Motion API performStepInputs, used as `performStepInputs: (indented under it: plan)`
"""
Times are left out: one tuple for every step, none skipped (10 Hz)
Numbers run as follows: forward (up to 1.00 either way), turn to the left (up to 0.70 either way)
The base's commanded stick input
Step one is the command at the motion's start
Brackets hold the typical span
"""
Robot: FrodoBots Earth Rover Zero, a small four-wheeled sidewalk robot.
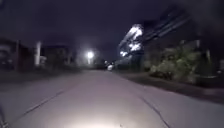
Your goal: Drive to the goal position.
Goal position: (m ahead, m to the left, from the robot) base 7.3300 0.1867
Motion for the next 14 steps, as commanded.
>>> performStepInputs:
  plan:
    - [0.7,0.0]
    - [0.7,0.0]
    - [0.7,0.0]
    - [0.7,0.0]
    - [0.7,0.0]
    - [0.7,0.0]
    - [0.7,0.0]
    - [0.7,-0.02]
    - [0.7,-0.04]
    - [0.7,-0.06]
    - [0.7,-0.09]
    - [0.7,-0.11]
    - [0.7,-0.13]
    - [0.7,-0.15]
